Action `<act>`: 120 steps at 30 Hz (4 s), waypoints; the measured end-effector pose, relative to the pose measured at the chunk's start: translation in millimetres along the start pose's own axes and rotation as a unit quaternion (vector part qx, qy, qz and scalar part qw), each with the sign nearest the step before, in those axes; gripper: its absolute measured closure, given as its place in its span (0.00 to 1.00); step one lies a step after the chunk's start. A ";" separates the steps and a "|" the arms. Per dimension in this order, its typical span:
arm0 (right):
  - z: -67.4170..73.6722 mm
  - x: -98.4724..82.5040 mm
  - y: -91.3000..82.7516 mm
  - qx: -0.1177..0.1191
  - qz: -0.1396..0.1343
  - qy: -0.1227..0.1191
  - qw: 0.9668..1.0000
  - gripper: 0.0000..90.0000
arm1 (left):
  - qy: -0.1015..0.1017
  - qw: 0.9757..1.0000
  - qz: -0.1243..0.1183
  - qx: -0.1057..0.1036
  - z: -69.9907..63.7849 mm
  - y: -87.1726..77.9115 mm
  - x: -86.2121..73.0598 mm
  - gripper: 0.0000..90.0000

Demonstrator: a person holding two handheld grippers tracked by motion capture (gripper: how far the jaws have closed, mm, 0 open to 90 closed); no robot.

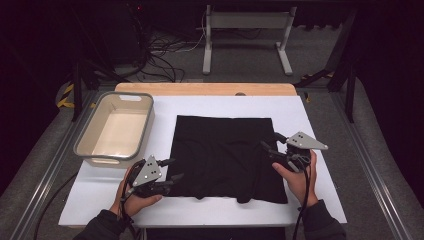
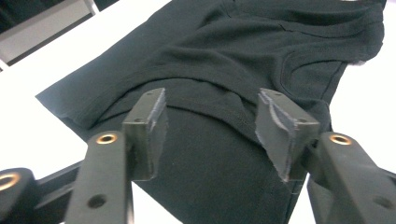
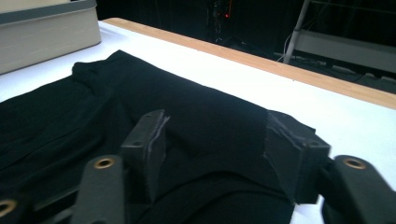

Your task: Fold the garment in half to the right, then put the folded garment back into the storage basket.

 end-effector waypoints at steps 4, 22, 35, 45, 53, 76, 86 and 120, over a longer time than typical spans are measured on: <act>8.9 -2.5 -4.2 0.013 0.001 -0.008 1.000 0.36 | -0.004 1.000 0.000 0.009 2.6 -3.2 -4.7 0.38; 40.3 -24.8 -24.4 0.038 0.000 -0.040 0.998 0.19 | -0.019 1.000 0.002 0.016 3.0 -10.3 -25.8 0.24; 49.1 -29.2 -23.1 0.045 0.011 -0.055 0.997 0.20 | -0.022 1.000 0.003 0.009 2.2 -9.8 -28.3 0.23; 60.4 -30.3 -19.2 0.060 0.021 -0.065 0.996 0.24 | -0.027 1.000 0.010 0.012 3.1 -9.9 -31.0 0.23; 87.2 -35.4 -15.0 0.102 0.049 -0.080 0.990 0.31 | -0.032 0.999 0.017 0.013 3.2 -7.9 -32.6 0.23; 211.3 -80.6 57.4 0.201 0.188 -0.165 0.947 0.47 | -0.050 0.998 0.036 0.026 7.1 -6.5 -36.0 0.24; 211.3 -81.9 79.5 0.168 0.213 -0.155 0.950 0.56 | -0.073 0.995 0.050 0.048 12.4 6.6 -30.0 0.27; 212.2 -82.2 83.6 0.128 0.177 -0.177 0.960 0.92 | -0.210 0.955 0.174 0.112 153.6 161.2 -32.9 0.31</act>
Point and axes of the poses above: each handheld gripper's, and its own axes: y roughly forward along the jaws, x roughly out of its top, z roughly to its left, the point moved 5 cm from there along y, roughly forward along the jaws, and after that the axes turned 13 degrees about y, right-handed, at the moved point
